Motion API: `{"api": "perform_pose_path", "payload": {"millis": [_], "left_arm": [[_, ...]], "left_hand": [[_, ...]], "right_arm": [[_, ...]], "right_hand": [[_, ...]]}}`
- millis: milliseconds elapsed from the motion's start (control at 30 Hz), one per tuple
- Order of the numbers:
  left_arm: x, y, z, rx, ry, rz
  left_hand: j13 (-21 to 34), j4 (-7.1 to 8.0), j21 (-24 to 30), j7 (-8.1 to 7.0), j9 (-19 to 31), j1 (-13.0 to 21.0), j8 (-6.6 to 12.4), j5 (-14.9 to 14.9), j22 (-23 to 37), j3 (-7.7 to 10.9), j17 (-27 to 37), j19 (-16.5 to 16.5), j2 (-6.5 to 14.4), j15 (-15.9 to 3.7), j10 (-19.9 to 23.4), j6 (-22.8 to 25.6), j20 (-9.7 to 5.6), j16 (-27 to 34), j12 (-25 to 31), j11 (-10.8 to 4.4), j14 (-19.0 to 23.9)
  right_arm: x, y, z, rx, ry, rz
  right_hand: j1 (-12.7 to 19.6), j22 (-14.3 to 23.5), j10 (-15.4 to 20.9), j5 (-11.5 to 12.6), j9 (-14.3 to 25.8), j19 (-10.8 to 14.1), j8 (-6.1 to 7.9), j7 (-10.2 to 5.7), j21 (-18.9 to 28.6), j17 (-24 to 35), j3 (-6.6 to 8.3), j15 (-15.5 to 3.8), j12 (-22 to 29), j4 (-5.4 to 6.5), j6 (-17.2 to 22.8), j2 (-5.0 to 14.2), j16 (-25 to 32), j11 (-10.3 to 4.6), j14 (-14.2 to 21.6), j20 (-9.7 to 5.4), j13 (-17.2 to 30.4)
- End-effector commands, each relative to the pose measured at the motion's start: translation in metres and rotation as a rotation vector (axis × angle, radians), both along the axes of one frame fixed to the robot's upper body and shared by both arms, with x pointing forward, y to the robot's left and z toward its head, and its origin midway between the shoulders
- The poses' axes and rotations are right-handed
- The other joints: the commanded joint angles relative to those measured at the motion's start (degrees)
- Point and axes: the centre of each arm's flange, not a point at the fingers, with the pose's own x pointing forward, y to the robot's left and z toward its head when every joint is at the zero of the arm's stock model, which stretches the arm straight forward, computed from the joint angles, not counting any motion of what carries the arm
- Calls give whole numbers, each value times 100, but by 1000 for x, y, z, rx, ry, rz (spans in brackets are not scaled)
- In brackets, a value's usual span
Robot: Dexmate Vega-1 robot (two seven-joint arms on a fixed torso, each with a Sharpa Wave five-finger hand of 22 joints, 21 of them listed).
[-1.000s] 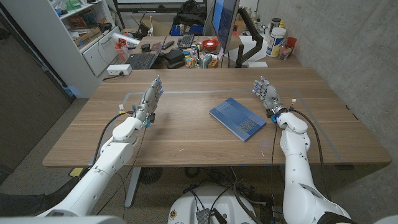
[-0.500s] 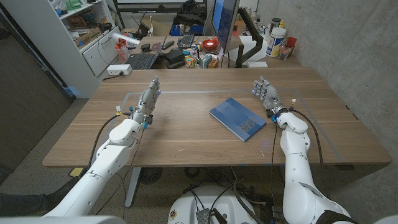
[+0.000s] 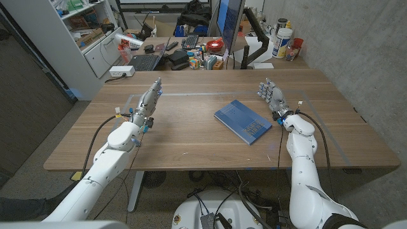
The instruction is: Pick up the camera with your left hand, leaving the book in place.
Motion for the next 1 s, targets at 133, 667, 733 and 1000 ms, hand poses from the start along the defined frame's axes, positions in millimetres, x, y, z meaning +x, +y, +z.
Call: {"api": "perform_pose_path", "payload": {"millis": [133,667,733,1000], "left_arm": [[-17,15,4,67,-42,59],[-27,26,5,119,-46,76],[-28,26,5,127,-45,75],[-31,31,7,146,-40,71]], "left_hand": [[28,-42,40,11,19,76,52,50,19,9,8,-507,-10,-20,-215,69,-276,50,21,-21,-314],[27,-76,45,12,18,135,58,73,18,-4,7,-484,-13,-29,-159,124,-257,48,27,-26,-270],[27,-79,45,10,18,141,56,75,17,-5,7,-484,-13,-27,-156,123,-255,48,27,-26,-267],[27,-93,43,6,18,167,52,84,17,-10,6,-483,-11,-30,-141,131,-248,42,25,-25,-259]], "right_arm": [[1,5,3,-13,0,-2],[1,12,7,-22,-3,-8],[2,13,6,-23,-1,-8],[3,15,5,-24,6,-5]], "right_hand": [[20,18,60,26,34,43,19,-20,-30,31,-7,6,-13,-31,33,29,14,16,12,-165,27],[15,19,68,26,34,61,15,-28,-75,31,-17,9,-17,-37,26,34,14,13,21,-161,28],[15,19,66,26,35,63,15,-28,-81,31,-18,8,-19,-38,26,35,13,10,19,-160,28],[16,20,67,27,35,72,13,-21,-102,30,-22,8,-21,-43,23,37,12,11,19,-159,28]]}}
